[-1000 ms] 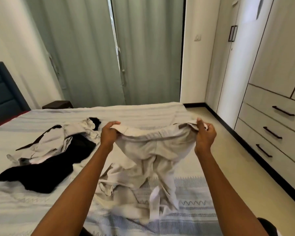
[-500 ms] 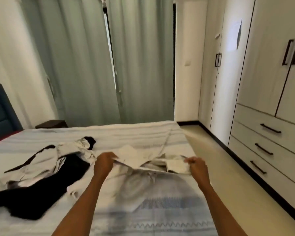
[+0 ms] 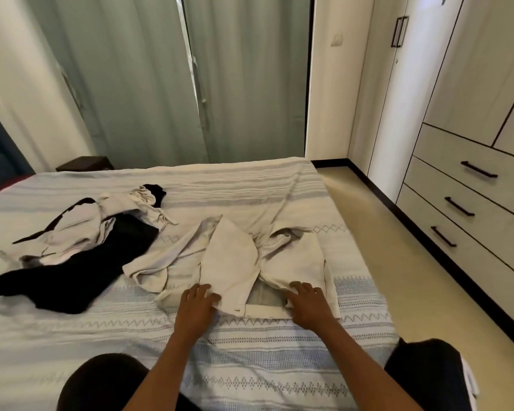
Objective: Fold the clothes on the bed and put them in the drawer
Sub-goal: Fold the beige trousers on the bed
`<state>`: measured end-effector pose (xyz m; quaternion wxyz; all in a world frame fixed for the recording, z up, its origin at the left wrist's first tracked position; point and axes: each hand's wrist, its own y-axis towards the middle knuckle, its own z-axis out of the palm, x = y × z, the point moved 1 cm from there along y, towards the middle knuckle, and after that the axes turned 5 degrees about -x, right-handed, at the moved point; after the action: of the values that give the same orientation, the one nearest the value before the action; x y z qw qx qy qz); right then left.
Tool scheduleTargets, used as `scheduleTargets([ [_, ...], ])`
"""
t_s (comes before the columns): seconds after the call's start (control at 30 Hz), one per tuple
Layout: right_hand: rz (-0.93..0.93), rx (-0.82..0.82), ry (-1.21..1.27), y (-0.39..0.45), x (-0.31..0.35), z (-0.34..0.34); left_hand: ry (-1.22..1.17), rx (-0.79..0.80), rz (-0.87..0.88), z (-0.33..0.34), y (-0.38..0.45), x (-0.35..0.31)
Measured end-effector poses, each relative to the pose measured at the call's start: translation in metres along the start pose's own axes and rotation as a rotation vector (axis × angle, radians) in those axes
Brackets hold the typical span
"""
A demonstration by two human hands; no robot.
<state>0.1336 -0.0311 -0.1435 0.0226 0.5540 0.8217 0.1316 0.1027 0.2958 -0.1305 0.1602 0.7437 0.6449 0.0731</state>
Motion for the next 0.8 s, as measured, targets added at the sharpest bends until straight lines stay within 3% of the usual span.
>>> scheduleTargets([
  [0.1, 0.068, -0.088, -0.020, 0.003, 0.003, -0.001, -0.037, -0.027, -0.039, -0.004, -0.003, -0.006],
  [0.2, 0.148, -0.314, 0.180, 0.008, 0.001, -0.013, -0.084, -0.039, -0.132, -0.007, -0.005, -0.006],
  [0.27, 0.206, -0.357, 0.357, 0.010, 0.004, -0.021, -0.141, -0.040, -0.128, -0.007, -0.009, -0.003],
  [0.33, 0.103, -0.274, 0.347, 0.008, 0.008, -0.020, -0.143, 0.013, -0.068, 0.002, -0.017, -0.002],
  [0.4, -0.063, -0.035, 0.273, 0.001, 0.013, -0.011, -0.174, 0.049, -0.078, 0.010, -0.026, -0.003],
  [0.47, -0.080, 0.102, 0.320, -0.004, 0.010, -0.002, -0.285, 0.023, -0.248, 0.009, -0.027, -0.009],
  [0.57, 0.082, 0.054, 0.485, 0.000, 0.002, -0.002, -0.514, -0.131, -0.715, 0.000, -0.018, -0.019],
  [0.63, 0.133, -0.009, 0.474, 0.005, -0.002, -0.005, -0.656, -0.110, -0.946, -0.001, -0.012, -0.017],
  [0.73, 0.241, -0.018, 0.267, 0.009, -0.008, -0.016, -0.732, 0.019, -1.030, 0.005, -0.007, -0.008],
  [0.8, 0.444, -0.025, 0.156, 0.006, -0.017, -0.023, -0.805, -0.009, -1.058, 0.007, -0.003, -0.005],
])
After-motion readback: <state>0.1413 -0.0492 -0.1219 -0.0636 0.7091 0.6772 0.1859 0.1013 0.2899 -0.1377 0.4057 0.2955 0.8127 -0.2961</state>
